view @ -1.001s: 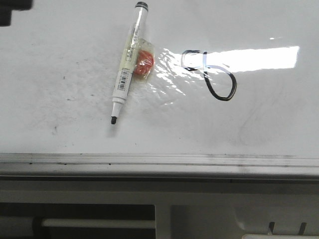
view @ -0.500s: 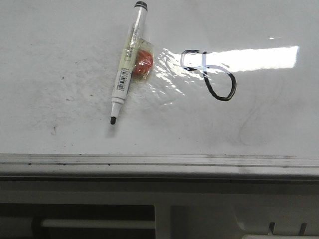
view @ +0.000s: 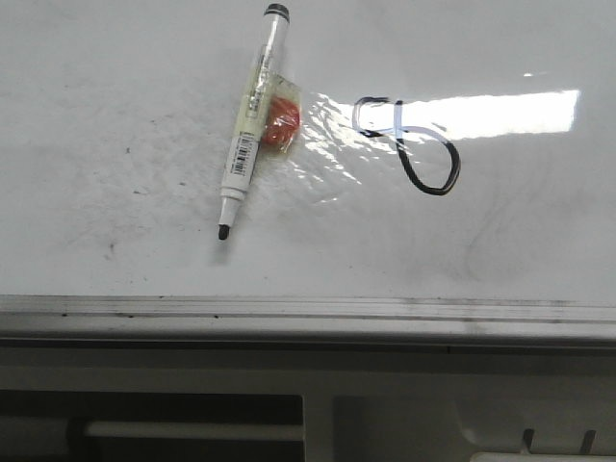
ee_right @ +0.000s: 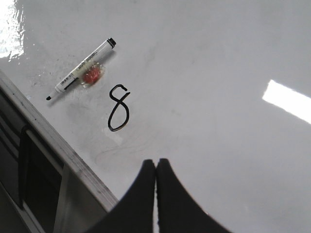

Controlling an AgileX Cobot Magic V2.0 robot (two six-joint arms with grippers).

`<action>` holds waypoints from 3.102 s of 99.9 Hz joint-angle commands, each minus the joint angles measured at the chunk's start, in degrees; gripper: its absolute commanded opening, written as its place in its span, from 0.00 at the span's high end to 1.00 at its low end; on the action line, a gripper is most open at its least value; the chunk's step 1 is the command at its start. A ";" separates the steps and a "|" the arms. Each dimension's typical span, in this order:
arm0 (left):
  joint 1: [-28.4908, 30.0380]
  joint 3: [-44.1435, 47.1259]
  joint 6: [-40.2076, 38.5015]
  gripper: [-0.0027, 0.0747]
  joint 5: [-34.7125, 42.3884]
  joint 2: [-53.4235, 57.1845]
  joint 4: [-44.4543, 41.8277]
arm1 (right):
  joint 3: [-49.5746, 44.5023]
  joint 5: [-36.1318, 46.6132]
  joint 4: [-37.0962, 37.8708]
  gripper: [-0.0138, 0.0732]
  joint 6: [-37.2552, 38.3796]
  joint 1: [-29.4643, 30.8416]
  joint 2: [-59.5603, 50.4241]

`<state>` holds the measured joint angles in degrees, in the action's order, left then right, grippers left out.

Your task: Write number 8 on whiteboard

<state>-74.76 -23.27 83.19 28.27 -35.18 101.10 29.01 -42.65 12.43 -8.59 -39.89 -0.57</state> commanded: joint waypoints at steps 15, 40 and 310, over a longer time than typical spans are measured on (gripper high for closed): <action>12.92 5.39 -17.73 0.99 3.36 0.11 -42.45 | 1.08 4.63 0.75 0.91 0.18 0.26 1.52; 37.48 16.17 -63.29 0.99 -6.51 9.72 -83.14 | 1.08 4.63 0.75 0.91 0.18 0.26 1.52; 63.87 25.18 -80.44 0.99 -44.40 37.01 -97.24 | -30.31 25.53 -9.36 0.91 2.15 38.40 -1.28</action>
<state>-11.10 -0.37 3.37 -18.86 0.27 3.75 -0.72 -18.30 3.20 -6.56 -1.86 -0.52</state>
